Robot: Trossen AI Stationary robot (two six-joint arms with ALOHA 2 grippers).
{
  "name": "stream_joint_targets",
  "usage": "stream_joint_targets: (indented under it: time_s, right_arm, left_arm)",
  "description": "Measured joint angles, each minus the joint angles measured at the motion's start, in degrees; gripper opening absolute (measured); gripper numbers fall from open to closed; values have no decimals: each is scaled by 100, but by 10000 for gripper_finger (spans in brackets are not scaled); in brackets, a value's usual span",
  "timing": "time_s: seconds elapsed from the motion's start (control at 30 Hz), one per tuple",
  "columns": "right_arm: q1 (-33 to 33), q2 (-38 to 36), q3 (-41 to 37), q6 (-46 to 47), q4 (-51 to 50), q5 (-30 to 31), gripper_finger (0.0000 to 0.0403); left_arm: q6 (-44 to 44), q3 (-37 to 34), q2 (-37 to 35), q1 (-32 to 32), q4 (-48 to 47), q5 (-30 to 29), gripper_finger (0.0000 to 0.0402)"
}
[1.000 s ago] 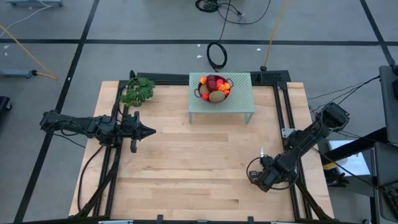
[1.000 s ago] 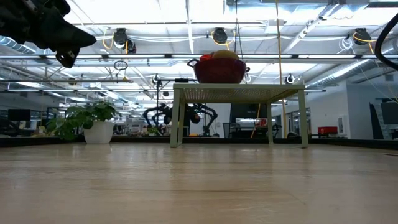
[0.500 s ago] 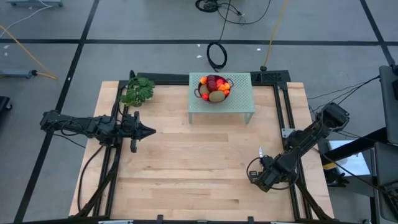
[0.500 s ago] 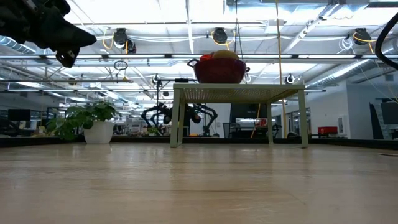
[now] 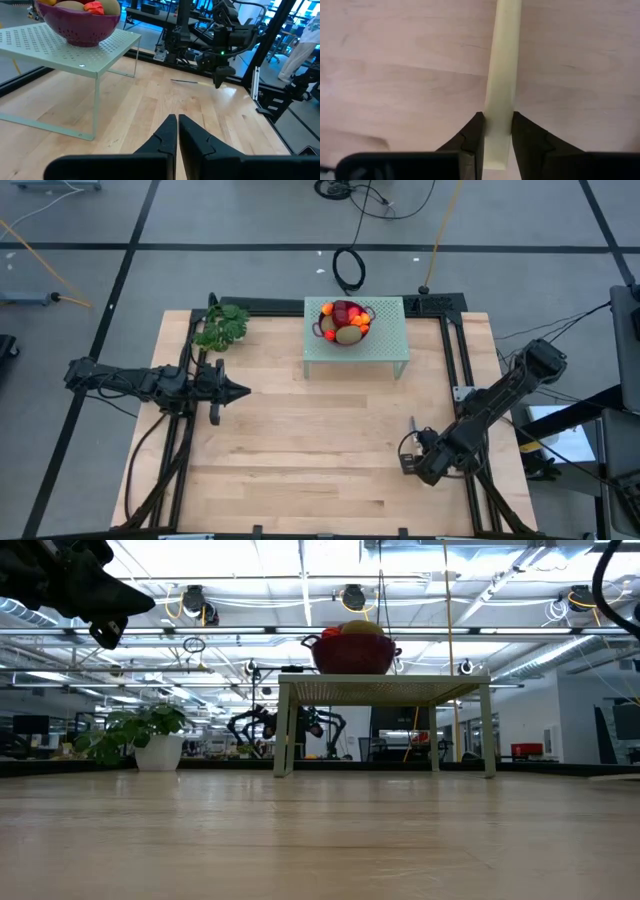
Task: Pick & Place Fruit
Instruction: Put the knife on the shelf
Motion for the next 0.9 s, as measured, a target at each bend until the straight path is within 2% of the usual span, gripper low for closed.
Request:
stream_joint_targets:
  time_s: [0.3, 0.5, 0.67, 0.9]
  right_arm:
    - [1, -366, 11, -478, 93, 27, 67]
    - [15, -375, 11, -541, 87, 776, 67]
    - [17, -377, 11, -461, 91, 1020, 67]
    - [19, -547, 15, -330, 116, 2089, 67]
  left_arm:
    - [-1, 0, 0, 0, -2, -3, 2]
    - [-33, 0, 0, 0, -2, -112, 13]
    - [-33, 0, 0, 0, 0, -208, 8]
    - [-30, 0, 0, 0, 0, -256, 11]
